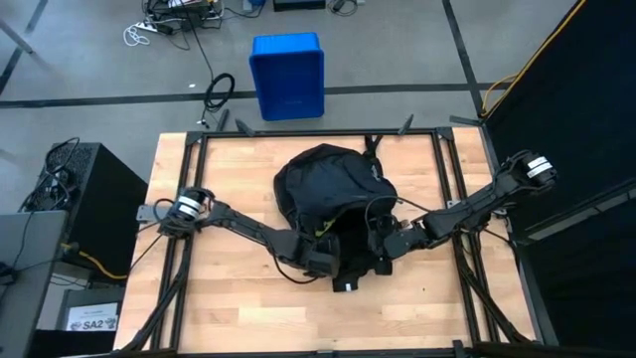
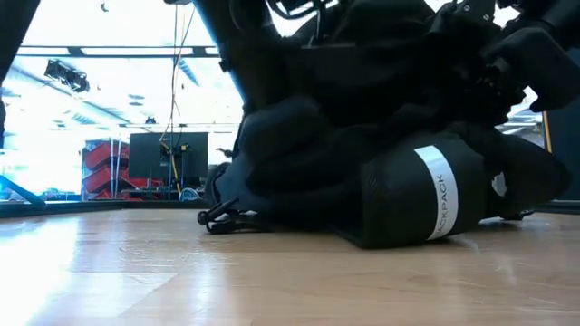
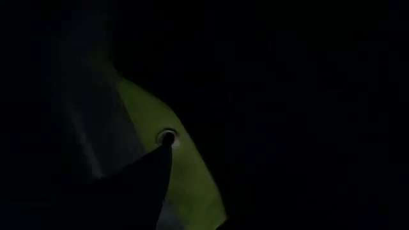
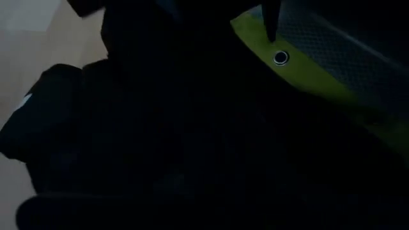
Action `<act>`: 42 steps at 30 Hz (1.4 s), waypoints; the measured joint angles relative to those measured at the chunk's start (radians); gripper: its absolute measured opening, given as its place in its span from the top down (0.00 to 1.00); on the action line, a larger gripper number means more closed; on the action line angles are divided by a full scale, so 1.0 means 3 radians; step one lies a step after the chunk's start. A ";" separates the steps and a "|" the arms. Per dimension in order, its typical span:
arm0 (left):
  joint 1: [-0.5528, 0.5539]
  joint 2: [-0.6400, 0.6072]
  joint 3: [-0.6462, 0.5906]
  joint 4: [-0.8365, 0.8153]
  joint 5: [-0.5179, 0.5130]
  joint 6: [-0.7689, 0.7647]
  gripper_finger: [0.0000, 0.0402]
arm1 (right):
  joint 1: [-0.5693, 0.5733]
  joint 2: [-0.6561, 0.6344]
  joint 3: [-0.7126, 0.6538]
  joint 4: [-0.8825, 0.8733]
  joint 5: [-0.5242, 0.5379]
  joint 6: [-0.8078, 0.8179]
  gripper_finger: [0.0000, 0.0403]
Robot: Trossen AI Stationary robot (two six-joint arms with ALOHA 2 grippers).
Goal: Unpack backpack
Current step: Remove the white zip bag from the black backpack
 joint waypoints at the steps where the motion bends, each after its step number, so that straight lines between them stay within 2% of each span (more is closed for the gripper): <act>1: 0.0001 0.0007 0.0000 -0.0015 0.0005 0.0004 0.30 | 0.0001 0.0000 0.0000 0.0001 -0.0001 -0.0001 0.85; 6: 0.0001 0.0083 0.0005 -0.0161 -0.0125 0.0012 0.30 | 0.0001 0.0000 0.0000 0.0011 -0.0006 -0.0003 0.85; 13: 0.0003 0.0177 -0.0004 -0.0217 -0.0829 0.0015 0.30 | -0.0001 0.0000 -0.0002 0.0011 0.0011 -0.0038 0.85; 16: 0.0022 0.0196 -0.0004 -0.0191 -0.0962 0.0032 0.30 | -0.0001 0.0000 -0.0004 0.0031 0.0011 -0.0038 0.85; 20: 0.0098 0.0225 -0.0004 -0.0156 -0.0892 0.0030 0.30 | -0.0001 0.0000 -0.0004 0.0058 -0.0005 -0.0053 0.84; 29: 0.0219 0.0219 -0.0061 -0.0047 -0.0641 -0.0001 0.30 | 0.0015 0.0061 0.0002 -0.0112 -0.0515 -0.0170 0.90; 35: 0.0191 0.0069 0.0061 -0.0138 -0.0489 -0.0013 0.30 | 0.0028 0.0354 0.0006 -0.0081 -0.0605 -0.0198 0.96; 42: 0.0199 -0.0100 0.0088 -0.0106 -0.0430 -0.0029 0.30 | 0.0018 0.0625 0.0011 0.0128 -0.0823 -0.0251 0.99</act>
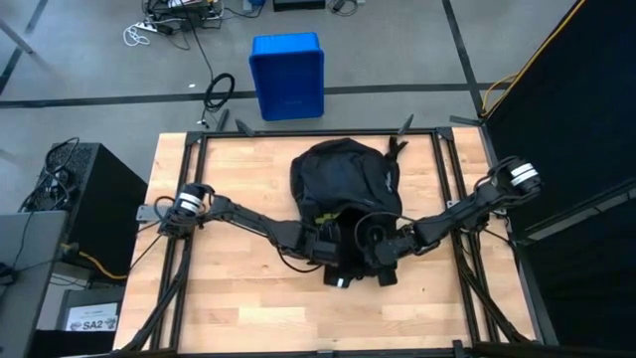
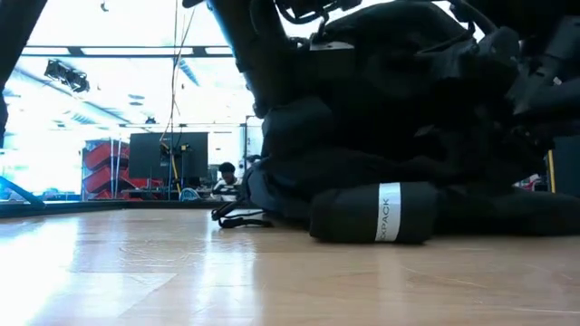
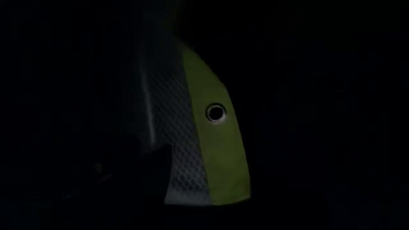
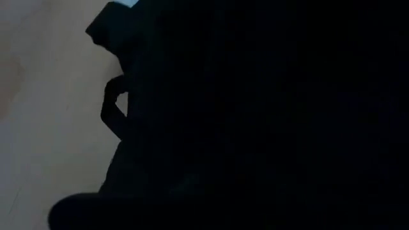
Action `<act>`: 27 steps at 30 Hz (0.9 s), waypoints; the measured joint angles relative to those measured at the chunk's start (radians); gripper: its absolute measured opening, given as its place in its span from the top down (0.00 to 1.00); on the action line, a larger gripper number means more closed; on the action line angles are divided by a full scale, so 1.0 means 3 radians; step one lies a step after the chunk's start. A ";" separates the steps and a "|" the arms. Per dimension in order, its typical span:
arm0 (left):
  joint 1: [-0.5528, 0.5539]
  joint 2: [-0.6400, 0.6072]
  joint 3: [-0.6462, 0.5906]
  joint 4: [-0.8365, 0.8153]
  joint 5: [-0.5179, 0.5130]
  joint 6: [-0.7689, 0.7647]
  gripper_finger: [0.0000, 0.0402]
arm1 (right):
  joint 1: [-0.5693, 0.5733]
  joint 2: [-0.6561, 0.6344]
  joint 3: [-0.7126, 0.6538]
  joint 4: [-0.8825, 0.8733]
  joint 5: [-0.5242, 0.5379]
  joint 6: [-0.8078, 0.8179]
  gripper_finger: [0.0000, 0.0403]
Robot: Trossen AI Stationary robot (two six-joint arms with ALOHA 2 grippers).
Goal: Unpack backpack
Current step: Remove the white zip bag from the black backpack
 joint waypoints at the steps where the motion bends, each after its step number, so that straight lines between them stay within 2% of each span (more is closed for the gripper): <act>1: 0.0006 -0.0004 0.0000 0.0069 0.0009 -0.0003 0.30 | 0.0000 0.0014 0.0000 0.0020 -0.0014 -0.0022 0.99; 11: 0.0109 -0.0018 0.0006 0.0571 0.0330 0.0083 0.30 | 0.0000 0.0026 -0.0006 0.0087 -0.0093 -0.0074 1.00; 23: 0.0274 0.0043 -0.0023 0.0182 0.0293 -0.0070 0.30 | 0.0000 0.0028 -0.0011 0.0117 -0.0088 -0.0079 1.00; 27: 0.0346 0.0100 -0.0024 0.0069 0.0374 -0.0074 0.30 | -0.0001 0.0029 -0.0011 0.0125 -0.0083 -0.0101 1.00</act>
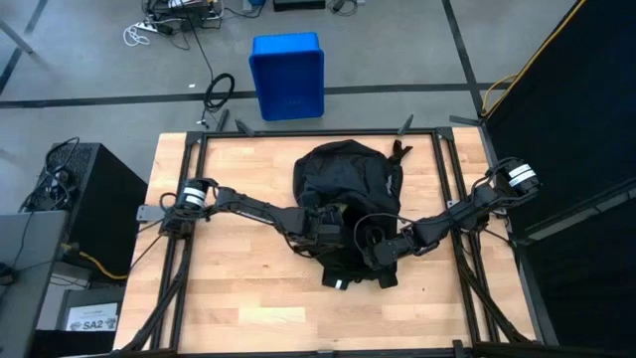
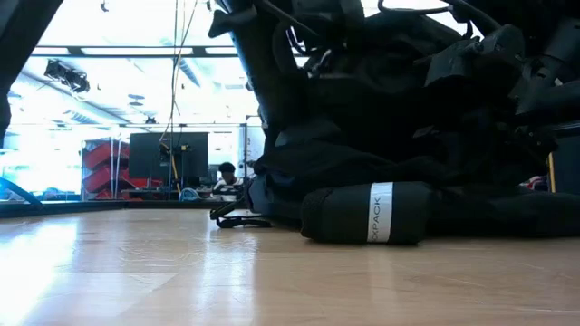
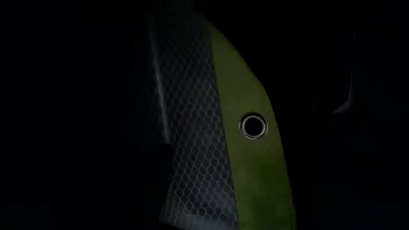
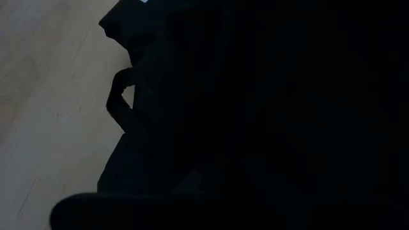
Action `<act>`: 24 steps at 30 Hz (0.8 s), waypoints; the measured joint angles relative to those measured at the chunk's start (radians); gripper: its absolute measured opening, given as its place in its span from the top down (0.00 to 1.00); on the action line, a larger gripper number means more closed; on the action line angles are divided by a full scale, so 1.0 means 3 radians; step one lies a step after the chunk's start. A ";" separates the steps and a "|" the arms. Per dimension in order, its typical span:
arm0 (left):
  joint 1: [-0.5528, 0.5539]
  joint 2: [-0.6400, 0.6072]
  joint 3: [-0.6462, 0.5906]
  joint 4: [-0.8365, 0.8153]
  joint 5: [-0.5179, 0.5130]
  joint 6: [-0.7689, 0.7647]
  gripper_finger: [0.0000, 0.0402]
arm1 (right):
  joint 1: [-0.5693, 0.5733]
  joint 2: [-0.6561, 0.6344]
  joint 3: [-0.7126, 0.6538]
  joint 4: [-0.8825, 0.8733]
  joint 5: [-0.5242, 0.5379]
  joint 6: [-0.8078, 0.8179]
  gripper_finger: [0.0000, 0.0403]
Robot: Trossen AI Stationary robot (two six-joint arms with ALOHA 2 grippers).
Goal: Unpack backpack
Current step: Remove the white zip bag from the black backpack
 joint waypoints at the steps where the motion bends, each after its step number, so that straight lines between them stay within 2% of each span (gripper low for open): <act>1: 0.0014 0.0000 0.0000 -0.0010 0.0036 -0.0001 0.30 | 0.0000 0.0000 0.0000 0.0001 0.0005 0.0000 1.00; 5: 0.0049 0.0032 0.0001 0.0037 0.0026 0.0004 0.32 | -0.0001 0.0000 0.0000 0.0009 0.0016 -0.0006 1.00; 8: 0.0074 0.0033 0.0001 0.0073 0.0018 0.0001 0.41 | -0.0001 0.0000 0.0000 0.0013 0.0023 -0.0007 1.00; 10: 0.0084 0.0033 0.0001 0.0071 0.0010 -0.0003 0.53 | -0.0001 0.0000 -0.0001 0.0022 0.0021 -0.0011 0.99; 14: 0.0106 0.0034 0.0000 0.0042 0.0009 0.0004 0.89 | -0.0001 0.0000 -0.0001 0.0032 0.0019 -0.0020 0.99; 15: 0.0110 0.0034 0.0000 0.0039 0.0004 0.0003 0.94 | -0.0001 0.0000 -0.0003 0.0034 0.0020 -0.0025 1.00; 20: 0.0067 0.0023 0.0062 -0.0024 -0.0009 0.0075 1.00 | -0.0034 0.0001 -0.0003 0.0036 0.0085 0.0016 0.99; 24: -0.0068 -0.0023 0.0331 -0.0244 -0.0019 0.0098 1.00 | -0.0141 0.0000 -0.0003 0.0043 0.0072 0.0139 0.99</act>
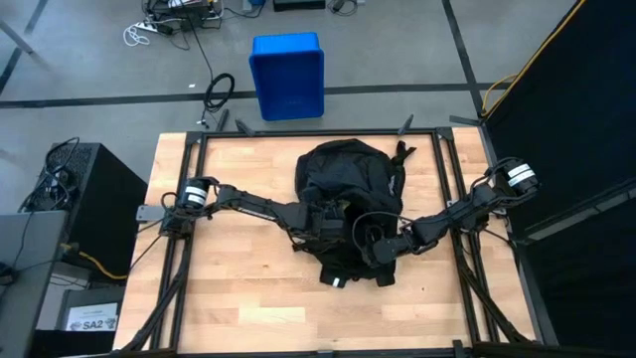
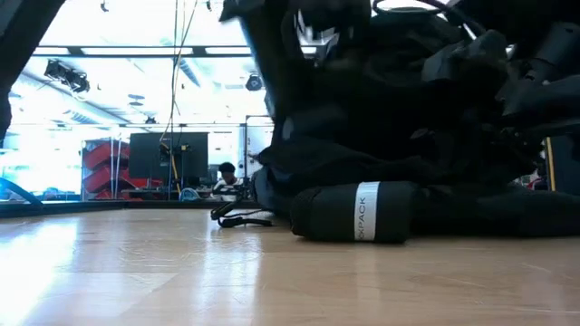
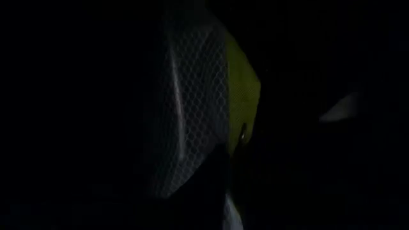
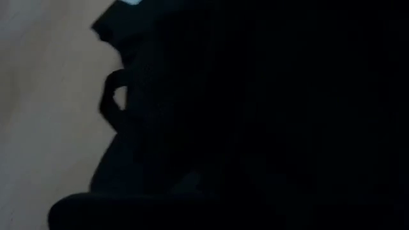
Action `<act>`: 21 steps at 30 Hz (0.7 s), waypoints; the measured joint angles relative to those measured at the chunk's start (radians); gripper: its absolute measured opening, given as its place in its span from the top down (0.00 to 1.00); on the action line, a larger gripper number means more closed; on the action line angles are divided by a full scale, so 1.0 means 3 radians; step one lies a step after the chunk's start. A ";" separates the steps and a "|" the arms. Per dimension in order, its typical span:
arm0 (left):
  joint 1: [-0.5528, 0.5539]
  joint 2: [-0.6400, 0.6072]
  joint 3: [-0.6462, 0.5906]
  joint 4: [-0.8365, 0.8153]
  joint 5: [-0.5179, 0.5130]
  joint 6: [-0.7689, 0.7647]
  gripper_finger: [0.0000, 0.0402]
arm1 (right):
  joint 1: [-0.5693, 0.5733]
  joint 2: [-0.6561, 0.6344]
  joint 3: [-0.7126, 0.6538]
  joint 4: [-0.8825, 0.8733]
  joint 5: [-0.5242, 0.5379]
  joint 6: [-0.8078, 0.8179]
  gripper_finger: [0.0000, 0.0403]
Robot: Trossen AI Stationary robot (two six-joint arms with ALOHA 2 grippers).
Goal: Unpack backpack
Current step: Remove the white zip bag from the black backpack
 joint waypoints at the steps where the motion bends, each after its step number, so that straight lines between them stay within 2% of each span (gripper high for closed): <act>1: -0.0049 -0.0004 0.0116 -0.0114 -0.0030 0.0002 1.00 | -0.0025 0.0000 0.0000 0.0001 0.0004 0.0020 1.00; 9: -0.0521 -0.0015 0.1111 -0.1055 -0.0446 0.0004 1.00 | -0.0145 0.0001 0.0000 -0.0003 0.0084 0.0126 0.99; 15: -0.0878 -0.0029 0.1755 -0.1363 -0.0618 -0.0006 1.00 | -0.0223 0.0001 0.0000 -0.0005 0.0201 0.0130 0.99; 18: -0.0977 -0.0029 0.1804 -0.1349 -0.0621 -0.0016 1.00 | -0.0238 0.0001 0.0000 -0.0005 0.0198 0.0131 0.99; 21: -0.1000 -0.0029 0.1650 -0.1346 -0.0573 -0.0111 1.00 | -0.0239 0.0001 0.0000 0.0000 0.0192 0.0131 1.00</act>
